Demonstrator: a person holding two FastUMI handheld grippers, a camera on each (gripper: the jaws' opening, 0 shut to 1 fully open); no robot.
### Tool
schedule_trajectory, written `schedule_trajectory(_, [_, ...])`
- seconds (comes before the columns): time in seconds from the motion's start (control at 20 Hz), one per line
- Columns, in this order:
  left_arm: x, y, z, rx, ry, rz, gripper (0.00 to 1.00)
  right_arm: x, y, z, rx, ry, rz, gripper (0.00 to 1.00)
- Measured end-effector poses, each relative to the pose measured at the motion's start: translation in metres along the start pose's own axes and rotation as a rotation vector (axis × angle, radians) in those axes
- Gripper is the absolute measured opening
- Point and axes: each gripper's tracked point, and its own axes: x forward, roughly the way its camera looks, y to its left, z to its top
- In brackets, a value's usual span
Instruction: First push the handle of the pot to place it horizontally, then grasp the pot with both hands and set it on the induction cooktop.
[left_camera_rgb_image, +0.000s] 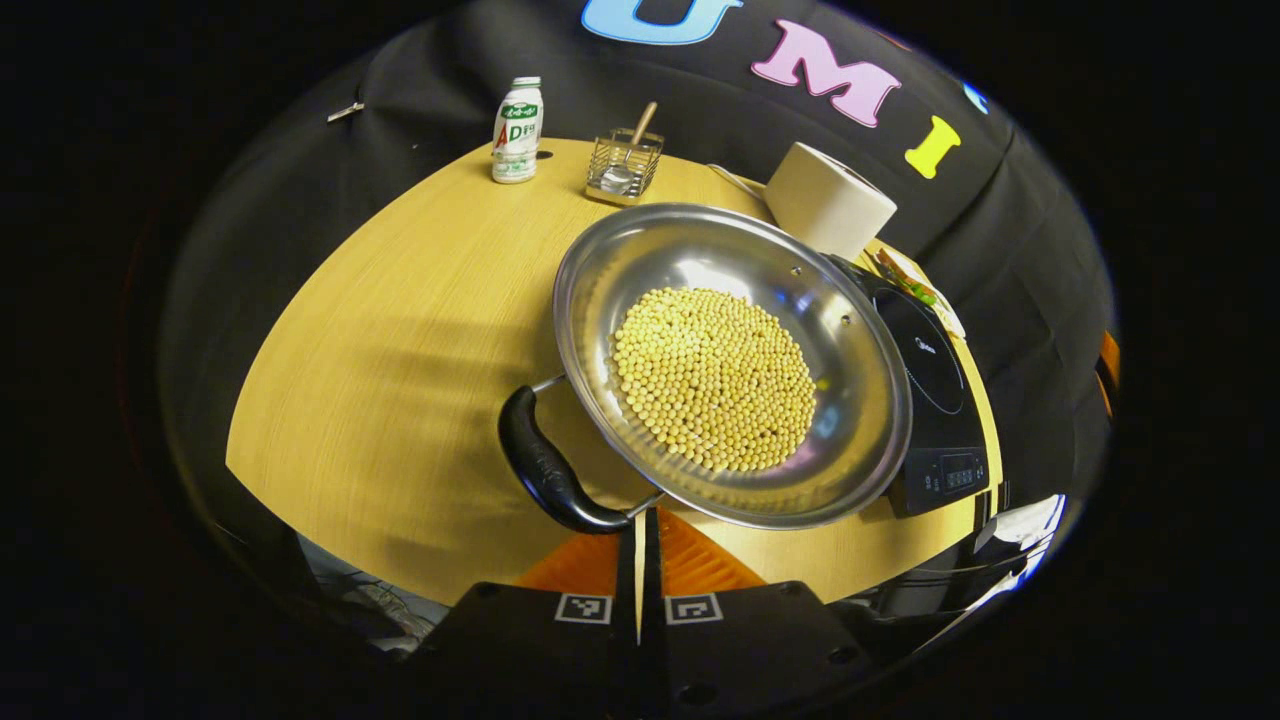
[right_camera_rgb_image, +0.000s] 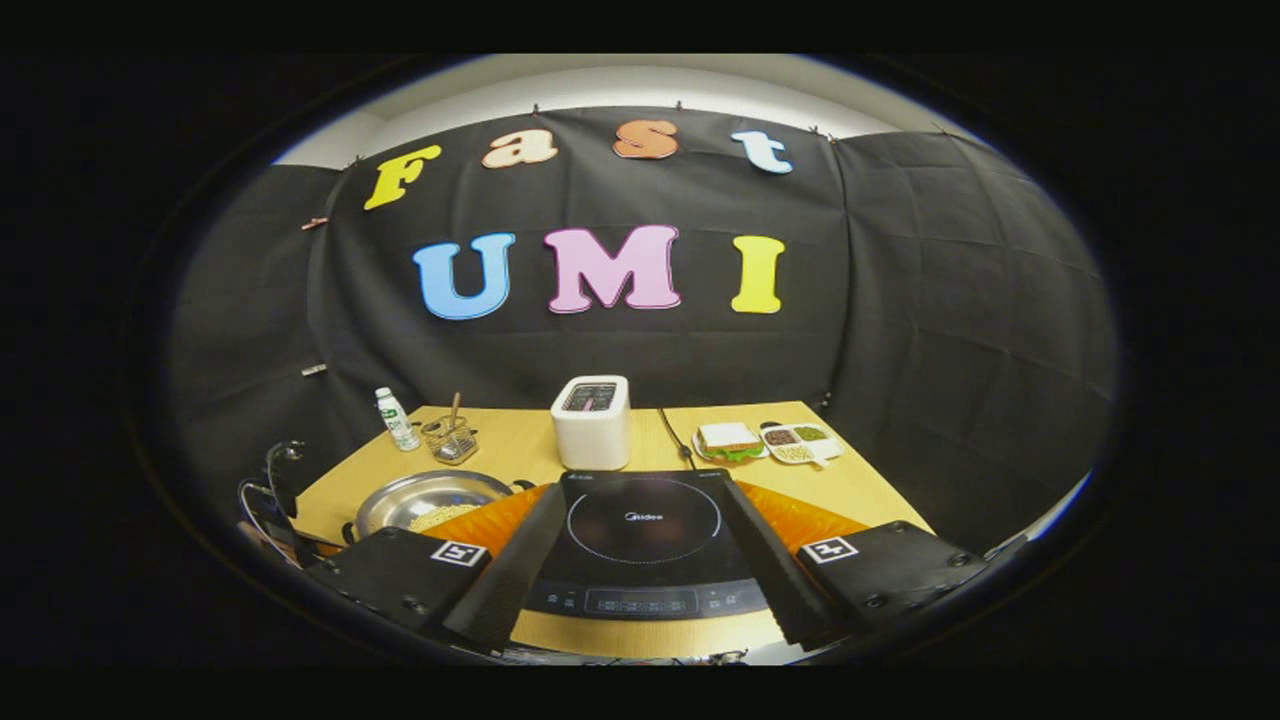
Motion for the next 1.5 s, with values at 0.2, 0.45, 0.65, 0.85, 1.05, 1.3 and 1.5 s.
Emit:
schedule_trajectory(0.2, [-0.001, 0.002, 0.004, -0.016, 0.027, -0.013, 0.05, 0.006, 0.004, -0.002, 0.009, 0.011, 0.001, 0.98])
schedule_trajectory(0.45, [0.002, -0.003, 0.009, -0.051, 0.050, -0.025, 0.05, 0.008, 0.007, -0.008, -0.012, 0.017, 0.004, 0.98])
schedule_trajectory(0.65, [0.004, 0.009, 0.017, -0.032, 0.045, 0.009, 0.05, 0.010, 0.007, -0.010, -0.004, 0.026, -0.001, 0.98])
schedule_trajectory(0.85, [0.006, 0.026, 0.027, -0.059, 0.030, 0.031, 0.05, 0.013, 0.008, -0.014, -0.010, 0.035, -0.004, 0.98])
schedule_trajectory(1.05, [0.009, 0.036, 0.035, -0.073, 0.020, 0.049, 0.05, 0.022, 0.013, -0.025, -0.008, 0.067, 0.005, 0.98])
schedule_trajectory(1.3, [0.014, 0.049, 0.049, -0.086, 0.002, 0.074, 0.05, 0.034, 0.029, -0.026, -0.009, 0.060, 0.031, 0.99])
schedule_trajectory(1.5, [0.023, 0.064, 0.065, -0.091, -0.014, 0.088, 0.05, 0.043, 0.044, -0.034, -0.031, 0.071, 0.060, 0.99])
